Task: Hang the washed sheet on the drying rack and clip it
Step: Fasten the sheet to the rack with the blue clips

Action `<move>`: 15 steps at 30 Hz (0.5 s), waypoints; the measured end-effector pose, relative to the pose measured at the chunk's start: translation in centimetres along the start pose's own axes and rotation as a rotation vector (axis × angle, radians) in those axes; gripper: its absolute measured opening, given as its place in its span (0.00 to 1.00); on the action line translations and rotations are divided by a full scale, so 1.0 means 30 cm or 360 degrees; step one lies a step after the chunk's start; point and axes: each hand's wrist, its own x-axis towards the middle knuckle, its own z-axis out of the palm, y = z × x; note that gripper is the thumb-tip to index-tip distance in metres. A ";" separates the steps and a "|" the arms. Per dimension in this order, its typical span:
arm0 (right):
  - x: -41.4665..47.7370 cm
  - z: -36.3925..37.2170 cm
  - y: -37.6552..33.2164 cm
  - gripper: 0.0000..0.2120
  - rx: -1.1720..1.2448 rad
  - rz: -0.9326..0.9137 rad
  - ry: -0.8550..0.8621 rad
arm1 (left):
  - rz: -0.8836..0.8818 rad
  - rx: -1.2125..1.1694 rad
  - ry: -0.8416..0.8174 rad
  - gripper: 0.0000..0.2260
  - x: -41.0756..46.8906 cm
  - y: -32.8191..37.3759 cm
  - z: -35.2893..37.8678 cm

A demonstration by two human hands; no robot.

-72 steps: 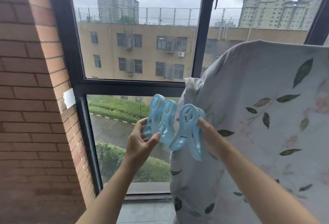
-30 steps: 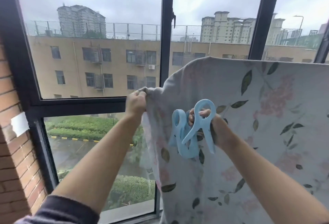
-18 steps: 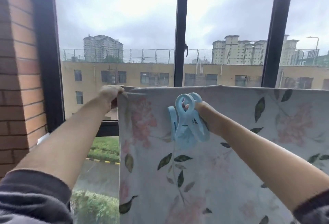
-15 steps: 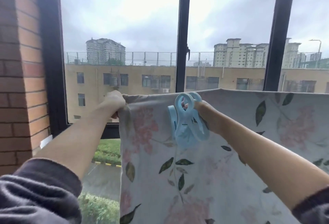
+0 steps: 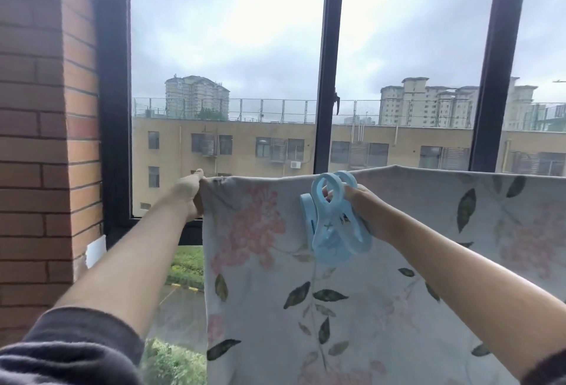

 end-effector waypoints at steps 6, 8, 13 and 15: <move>0.038 0.013 -0.030 0.16 0.0040 -0.0033 -0.0007 | 0.0475 0.0470 -0.0037 0.13 0.023 0.080 0.028; 0.045 0.007 -0.027 0.13 0.0031 -0.0020 -0.0009 | 0.0417 0.0767 -0.0028 0.06 0.044 0.089 0.026; 0.051 -0.016 0.003 0.10 -0.0019 0.0032 0.0024 | 0.0834 0.1441 0.0203 0.03 0.082 0.082 0.017; 0.044 -0.038 0.014 0.10 -0.0004 0.0043 0.0016 | 0.0858 0.1745 0.0254 0.07 0.106 0.045 -0.009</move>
